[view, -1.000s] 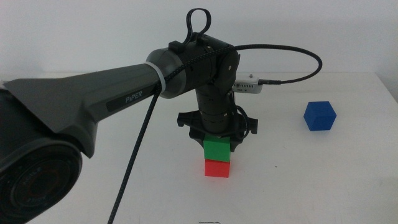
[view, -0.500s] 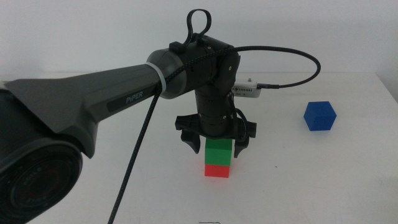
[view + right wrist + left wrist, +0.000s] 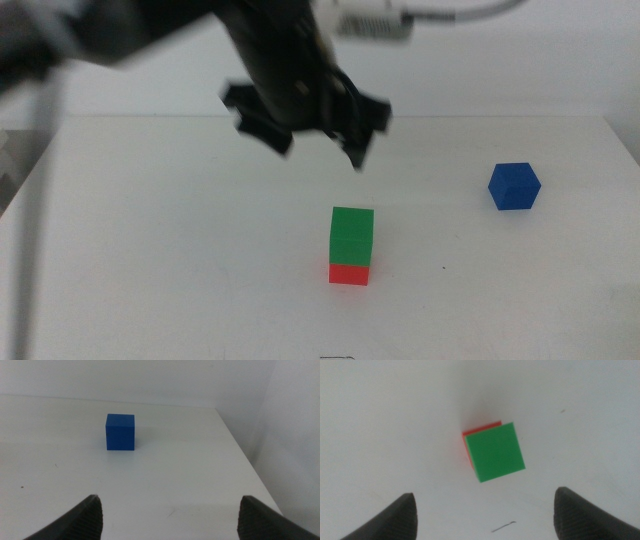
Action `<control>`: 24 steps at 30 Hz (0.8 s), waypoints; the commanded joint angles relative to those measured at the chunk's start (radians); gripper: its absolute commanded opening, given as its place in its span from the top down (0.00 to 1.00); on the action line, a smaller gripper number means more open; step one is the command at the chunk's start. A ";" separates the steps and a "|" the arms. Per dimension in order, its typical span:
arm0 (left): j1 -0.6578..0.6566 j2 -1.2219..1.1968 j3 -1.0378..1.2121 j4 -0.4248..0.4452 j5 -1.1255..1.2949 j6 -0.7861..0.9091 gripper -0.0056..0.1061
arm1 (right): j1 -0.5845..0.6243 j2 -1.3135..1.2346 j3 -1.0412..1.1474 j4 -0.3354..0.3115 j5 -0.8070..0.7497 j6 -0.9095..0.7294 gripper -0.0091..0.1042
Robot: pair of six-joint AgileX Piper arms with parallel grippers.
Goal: Stack red cubes first, then green, then blue cubes in a specific spot.
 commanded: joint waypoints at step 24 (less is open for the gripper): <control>0.629 -0.722 0.429 -0.615 -0.027 0.845 0.13 | -0.007 -0.016 -0.009 -0.012 -0.080 -0.011 0.09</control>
